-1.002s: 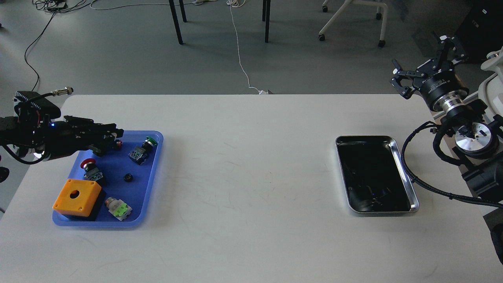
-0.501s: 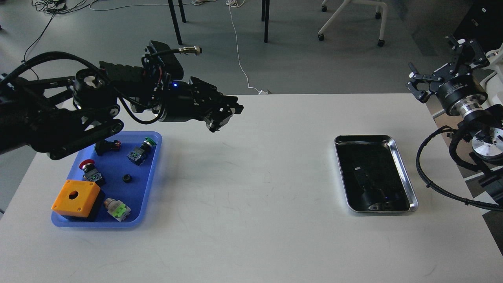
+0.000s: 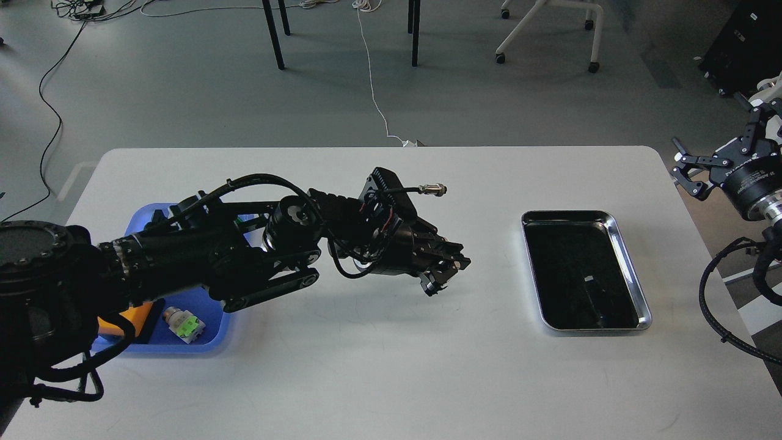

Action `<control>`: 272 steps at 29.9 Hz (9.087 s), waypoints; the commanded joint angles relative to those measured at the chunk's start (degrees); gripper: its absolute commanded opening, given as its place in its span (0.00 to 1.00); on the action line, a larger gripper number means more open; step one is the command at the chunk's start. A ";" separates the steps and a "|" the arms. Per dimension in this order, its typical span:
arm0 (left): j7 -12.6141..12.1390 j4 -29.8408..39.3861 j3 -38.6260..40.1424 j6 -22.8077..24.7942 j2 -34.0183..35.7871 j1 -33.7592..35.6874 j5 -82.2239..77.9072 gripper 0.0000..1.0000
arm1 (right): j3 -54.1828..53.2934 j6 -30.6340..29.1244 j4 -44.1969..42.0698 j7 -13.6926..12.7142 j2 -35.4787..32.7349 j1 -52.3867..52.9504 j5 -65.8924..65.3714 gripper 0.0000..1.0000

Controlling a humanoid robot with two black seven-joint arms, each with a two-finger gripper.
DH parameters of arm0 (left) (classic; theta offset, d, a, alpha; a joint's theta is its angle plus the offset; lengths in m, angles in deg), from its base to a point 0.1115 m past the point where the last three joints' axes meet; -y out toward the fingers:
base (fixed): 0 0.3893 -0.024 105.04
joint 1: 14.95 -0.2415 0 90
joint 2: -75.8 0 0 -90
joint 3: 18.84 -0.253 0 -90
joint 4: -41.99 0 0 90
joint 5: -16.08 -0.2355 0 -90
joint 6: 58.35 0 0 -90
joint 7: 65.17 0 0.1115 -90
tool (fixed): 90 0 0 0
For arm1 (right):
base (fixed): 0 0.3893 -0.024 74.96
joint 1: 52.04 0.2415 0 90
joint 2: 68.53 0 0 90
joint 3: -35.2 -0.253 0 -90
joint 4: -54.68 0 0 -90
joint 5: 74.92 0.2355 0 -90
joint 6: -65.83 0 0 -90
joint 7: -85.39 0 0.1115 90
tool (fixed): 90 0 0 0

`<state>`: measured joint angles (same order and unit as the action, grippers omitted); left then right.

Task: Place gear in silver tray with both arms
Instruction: 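Lift the gear and carry it with the left gripper toward the silver tray, then release the gear on the table and withdraw the left arm, then reach the right gripper down and grasp the black gear on the table, then carry the gear with the right gripper and lower it into the silver tray, then open the right gripper and lift it away from the silver tray, then lower the left gripper and grasp another black gear in the blue tray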

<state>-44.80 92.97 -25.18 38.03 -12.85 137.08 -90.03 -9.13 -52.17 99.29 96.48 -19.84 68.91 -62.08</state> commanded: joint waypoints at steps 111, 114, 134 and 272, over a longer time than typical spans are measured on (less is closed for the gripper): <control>5.29 -4.93 33.94 21.57 35.82 -12.55 112.97 0.98 | 93.11 1.90 7.43 8.51 41.31 54.47 -66.28 0.52; 5.29 -4.93 33.94 21.63 35.91 -12.55 112.97 0.98 | 93.11 1.98 7.16 8.25 41.31 54.73 -66.28 0.46; 5.29 -5.10 33.94 21.57 36.00 -12.99 113.06 0.98 | 92.76 1.90 6.72 8.60 41.31 54.30 -65.57 0.40; 3.62 20.66 10.74 0.31 54.37 -12.82 -11.92 0.71 | -1.11 0.00 -16.92 9.04 26.81 16.06 -10.82 0.98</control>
<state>-41.71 115.56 -13.92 38.36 43.27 124.29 -101.71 -10.21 -52.17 82.28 105.52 6.98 85.18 -72.85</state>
